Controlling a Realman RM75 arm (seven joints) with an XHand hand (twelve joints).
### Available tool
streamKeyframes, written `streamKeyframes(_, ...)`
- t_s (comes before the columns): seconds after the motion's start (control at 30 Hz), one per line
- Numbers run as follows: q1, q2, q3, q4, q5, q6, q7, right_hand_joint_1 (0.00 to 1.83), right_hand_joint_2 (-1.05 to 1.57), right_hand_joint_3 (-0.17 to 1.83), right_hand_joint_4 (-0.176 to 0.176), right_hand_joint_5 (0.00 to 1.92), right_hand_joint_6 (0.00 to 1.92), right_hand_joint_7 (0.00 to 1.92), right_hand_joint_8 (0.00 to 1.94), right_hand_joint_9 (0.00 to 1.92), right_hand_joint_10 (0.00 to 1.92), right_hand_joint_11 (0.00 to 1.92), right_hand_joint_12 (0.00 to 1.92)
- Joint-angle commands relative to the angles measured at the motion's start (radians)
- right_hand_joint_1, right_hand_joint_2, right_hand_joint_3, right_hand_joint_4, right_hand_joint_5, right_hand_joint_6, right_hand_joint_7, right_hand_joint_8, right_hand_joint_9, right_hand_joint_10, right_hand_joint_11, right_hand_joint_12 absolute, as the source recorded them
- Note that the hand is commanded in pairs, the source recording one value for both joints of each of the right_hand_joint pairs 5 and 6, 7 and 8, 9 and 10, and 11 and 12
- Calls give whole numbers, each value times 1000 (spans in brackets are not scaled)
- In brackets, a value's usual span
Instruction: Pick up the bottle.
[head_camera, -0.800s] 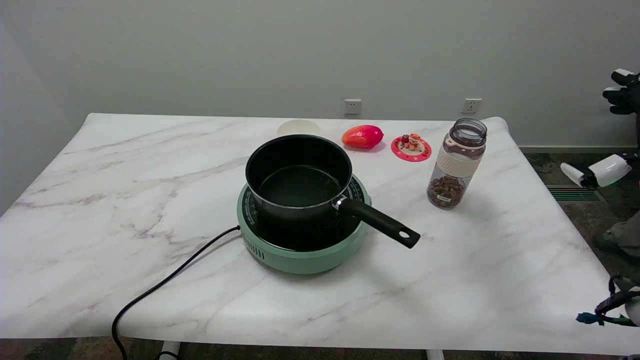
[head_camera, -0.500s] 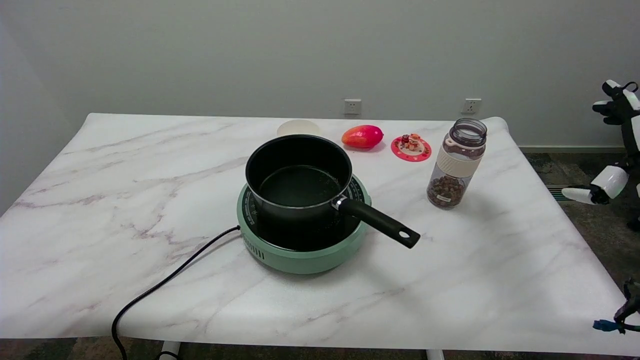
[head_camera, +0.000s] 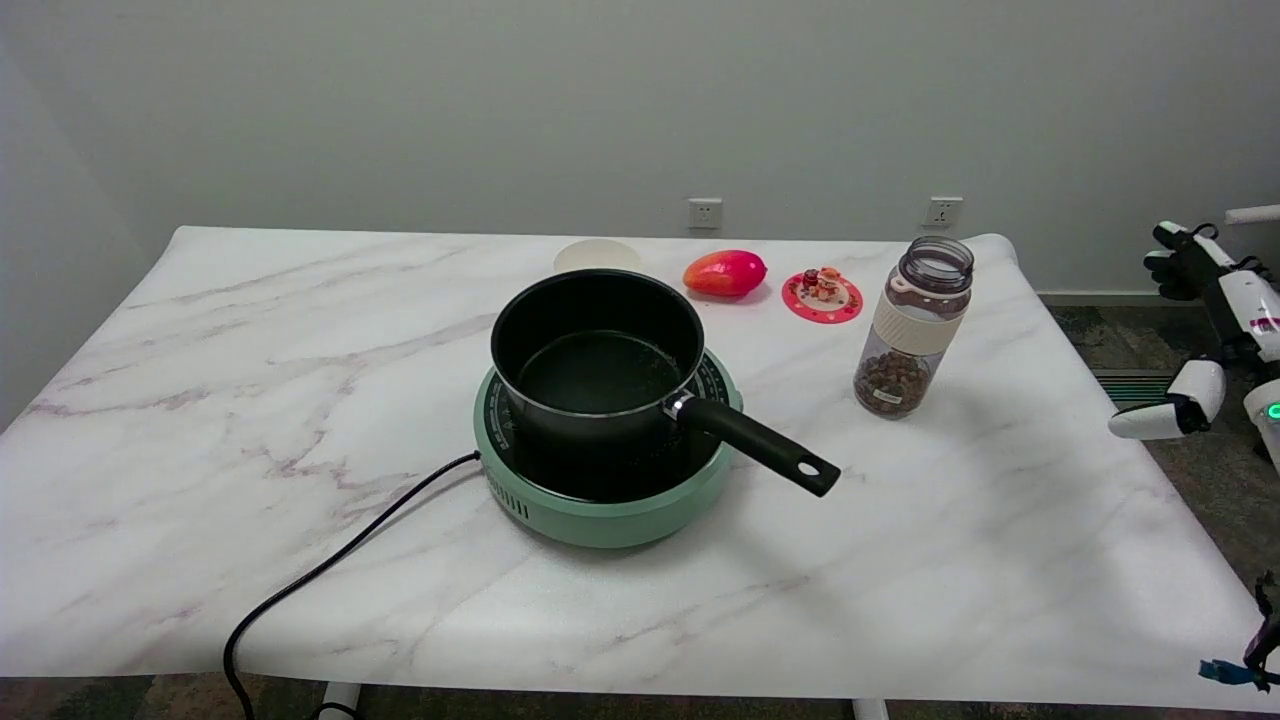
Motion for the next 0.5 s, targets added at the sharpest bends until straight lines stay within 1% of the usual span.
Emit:
streamKeyframes(0.03, 48, 5, -101, 52, 92, -95, 503, 1278, -1009, 1158, 0, 171, 171, 382, 382, 414, 414, 476, 476)
streamKeyframes(0.13, 60, 9, -91, 80, 96, -78, 623, 1278, -968, 1119, 0, 106, 106, 356, 356, 414, 414, 479, 479)
streamKeyframes(0.23, 68, 13, -93, 81, 92, -21, 726, 1269, -930, 1105, 0, 56, 56, 336, 336, 408, 408, 462, 462)
streamKeyframes(0.37, 61, 12, -117, 79, 96, 29, 810, 1253, -866, 1068, 0, 36, 36, 347, 347, 410, 410, 451, 451)
streamKeyframes(0.5, 65, 12, -151, 59, 96, 31, 852, 1240, -806, 1017, 0, 47, 47, 367, 367, 408, 408, 439, 439)
